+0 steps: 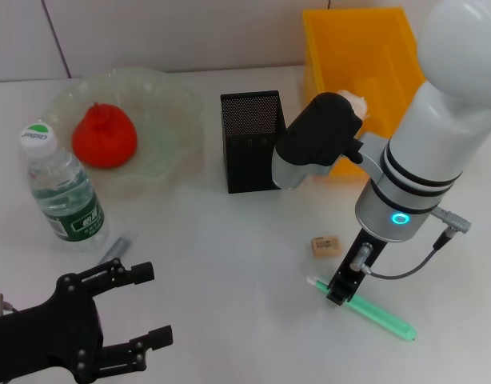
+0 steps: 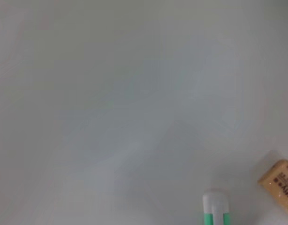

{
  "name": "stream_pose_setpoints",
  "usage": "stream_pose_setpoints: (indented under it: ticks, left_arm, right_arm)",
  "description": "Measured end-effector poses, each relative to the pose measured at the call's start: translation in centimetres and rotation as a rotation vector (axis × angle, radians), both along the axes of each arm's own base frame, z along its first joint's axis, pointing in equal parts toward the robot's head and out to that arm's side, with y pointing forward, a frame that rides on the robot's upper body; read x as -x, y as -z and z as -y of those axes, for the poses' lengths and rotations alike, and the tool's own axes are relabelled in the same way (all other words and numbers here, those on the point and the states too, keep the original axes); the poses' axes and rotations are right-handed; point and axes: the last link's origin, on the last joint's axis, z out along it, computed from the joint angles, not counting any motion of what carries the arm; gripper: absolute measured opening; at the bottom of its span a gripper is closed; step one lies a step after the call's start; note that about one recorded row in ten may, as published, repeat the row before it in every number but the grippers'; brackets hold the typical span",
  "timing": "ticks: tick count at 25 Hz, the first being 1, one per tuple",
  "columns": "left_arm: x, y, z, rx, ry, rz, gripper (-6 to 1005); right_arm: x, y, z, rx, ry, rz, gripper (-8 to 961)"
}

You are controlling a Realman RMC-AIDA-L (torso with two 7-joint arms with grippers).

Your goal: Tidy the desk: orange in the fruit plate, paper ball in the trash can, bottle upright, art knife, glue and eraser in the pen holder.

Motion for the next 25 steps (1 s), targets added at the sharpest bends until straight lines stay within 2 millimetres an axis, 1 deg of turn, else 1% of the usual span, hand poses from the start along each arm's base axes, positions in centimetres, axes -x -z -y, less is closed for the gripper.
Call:
stream_pose_setpoints:
  ticks: [7, 10, 12, 14, 17, 18, 19, 20, 21, 22, 23, 25]
  left_arm:
    - [0.0, 0.0, 0.0, -0.001, -0.001, 0.0, 814]
    - [0.0, 0.0, 0.0, -0.003, -0.001, 0.001, 814]
    - [0.0, 0.0, 0.0, -0.005, -0.001, 0.001, 815]
    - [0.0, 0.0, 0.0, -0.007, 0.0, 0.001, 815]
    - [0.0, 0.0, 0.0, -0.009, 0.0, 0.002, 815]
    - [0.0, 0.0, 0.0, -0.011, -0.002, 0.001, 815]
    - [0.0, 0.0, 0.0, -0.011, -0.002, 0.001, 815]
    - [0.0, 0.1, 0.0, -0.012, -0.002, 0.002, 815]
    - [0.0, 0.1, 0.0, -0.012, -0.002, 0.002, 815]
    - [-0.1, 0.1, 0.0, -0.015, -0.002, 0.005, 815]
    - [-0.1, 0.1, 0.0, -0.015, -0.002, 0.005, 815]
    - [-0.1, 0.1, 0.0, -0.015, -0.002, 0.006, 815]
  right_arm:
    - [0.4, -0.5, 0.1, -0.016, -0.018, -0.022, 189]
    - [0.8, -1.1, -0.2, -0.046, -0.027, -0.052, 169]
    - [1.2, -2.0, -0.5, -0.084, -0.029, -0.09, 170]
    - [1.9, -3.5, -1.2, -0.148, -0.04, -0.144, 171]
    - [3.4, -7.0, -2.9, -0.284, -0.08, -0.268, 172]
    - [4.4, -9.0, -3.8, -0.369, -0.115, -0.385, 172]
    - [4.9, -10.0, -4.2, -0.409, -0.136, -0.45, 172]
    - [5.5, -11.2, -4.8, -0.466, -0.177, -0.561, 172]
    - [5.5, -11.2, -4.8, -0.466, -0.177, -0.561, 172]
    - [5.8, -12.2, -5.1, -0.515, -0.229, -0.659, 172]
    - [5.8, -12.2, -5.1, -0.515, -0.229, -0.659, 172]
    - [6.0, -12.7, -5.2, -0.549, -0.283, -0.746, 172]
